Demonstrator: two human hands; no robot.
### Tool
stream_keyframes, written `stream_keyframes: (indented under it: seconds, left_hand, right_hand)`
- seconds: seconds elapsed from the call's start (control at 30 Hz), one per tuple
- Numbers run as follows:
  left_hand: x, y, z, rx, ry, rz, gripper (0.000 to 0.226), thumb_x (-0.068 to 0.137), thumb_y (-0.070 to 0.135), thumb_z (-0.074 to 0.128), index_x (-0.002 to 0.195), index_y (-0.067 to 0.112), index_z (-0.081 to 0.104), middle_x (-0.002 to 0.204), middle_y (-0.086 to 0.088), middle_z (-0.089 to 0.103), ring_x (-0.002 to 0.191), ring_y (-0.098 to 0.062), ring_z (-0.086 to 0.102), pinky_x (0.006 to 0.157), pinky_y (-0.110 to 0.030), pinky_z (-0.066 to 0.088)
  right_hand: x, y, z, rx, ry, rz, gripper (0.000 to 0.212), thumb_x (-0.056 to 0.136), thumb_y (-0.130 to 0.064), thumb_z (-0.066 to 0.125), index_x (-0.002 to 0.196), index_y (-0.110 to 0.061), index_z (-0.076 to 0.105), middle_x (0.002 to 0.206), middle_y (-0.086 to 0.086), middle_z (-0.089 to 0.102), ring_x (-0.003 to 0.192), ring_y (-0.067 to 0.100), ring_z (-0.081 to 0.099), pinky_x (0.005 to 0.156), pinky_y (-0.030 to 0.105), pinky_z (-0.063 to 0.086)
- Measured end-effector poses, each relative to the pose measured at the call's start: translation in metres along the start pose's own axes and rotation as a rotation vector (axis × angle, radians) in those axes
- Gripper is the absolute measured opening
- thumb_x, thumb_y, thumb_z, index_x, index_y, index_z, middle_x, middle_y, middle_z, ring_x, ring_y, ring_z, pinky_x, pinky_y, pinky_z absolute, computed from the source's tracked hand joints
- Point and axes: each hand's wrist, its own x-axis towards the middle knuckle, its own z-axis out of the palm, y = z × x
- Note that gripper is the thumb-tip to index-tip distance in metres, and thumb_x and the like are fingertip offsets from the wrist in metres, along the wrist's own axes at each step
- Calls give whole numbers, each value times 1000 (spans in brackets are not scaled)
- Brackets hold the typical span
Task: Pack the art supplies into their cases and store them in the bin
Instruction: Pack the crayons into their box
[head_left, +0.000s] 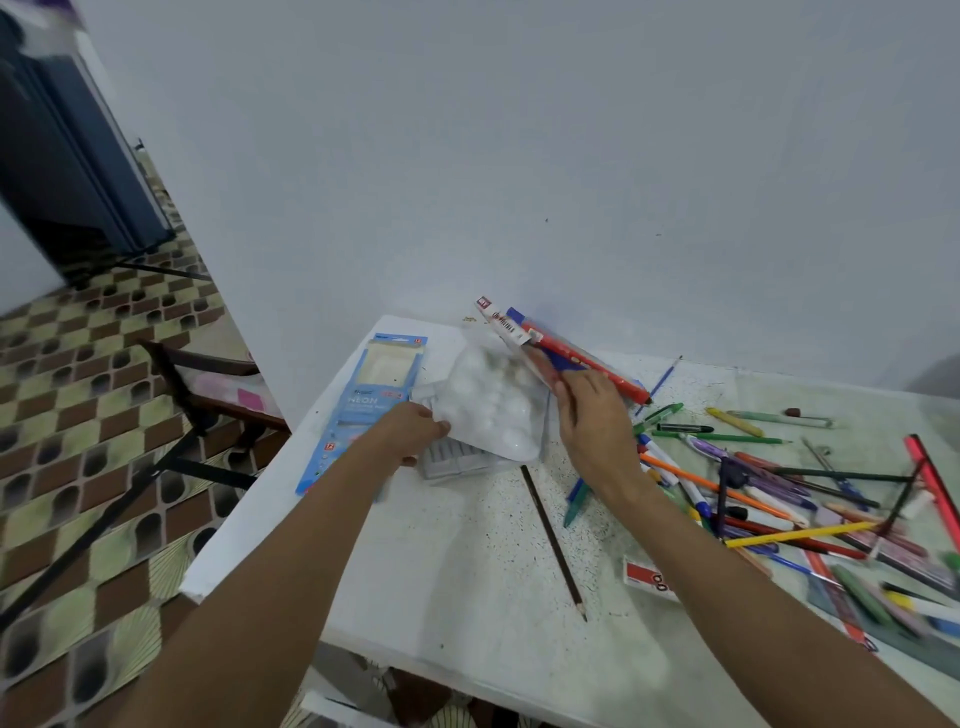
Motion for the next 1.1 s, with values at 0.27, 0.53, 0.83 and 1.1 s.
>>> stream_keyframes:
  seconds: [0.27,0.53,0.83,1.1]
  left_hand:
    - [-6,-19,10,114,208,-66,41,88,37,50,116,7,50,114,-14,53,100,-28,54,85,-40,54]
    - [-20,-16,12,-94,157,-60,46,90,29,55,130,10,39,108,-11,59,87,-22,62,53,-27,48]
    - [-8,-36,-19,175,577,73,42,88,28,58,124,7,52,118,-18,52,104,-32,54,86,-39,46]
    - [13,-71,-45,313,375,-77,104,57,69,70,139,24,25,124,-12,43,120,-34,45,98,-52,44]
  right_hand:
    - [-12,17,3,-73,-129,171,17,92,-21,54,103,-10,61,98,4,57,87,20,56,71,32,49]
    - [-29,-1,15,-98,-327,69,45,84,-30,62,127,-16,53,121,3,48,110,18,46,94,30,44]
    - [-35,-20,26,46,-395,-10,44,85,-27,65,126,-14,54,118,2,47,107,15,45,96,33,46]
    - [-18,-51,39,161,-404,-60,46,84,-34,70,124,-16,58,118,0,52,110,13,43,97,29,39]
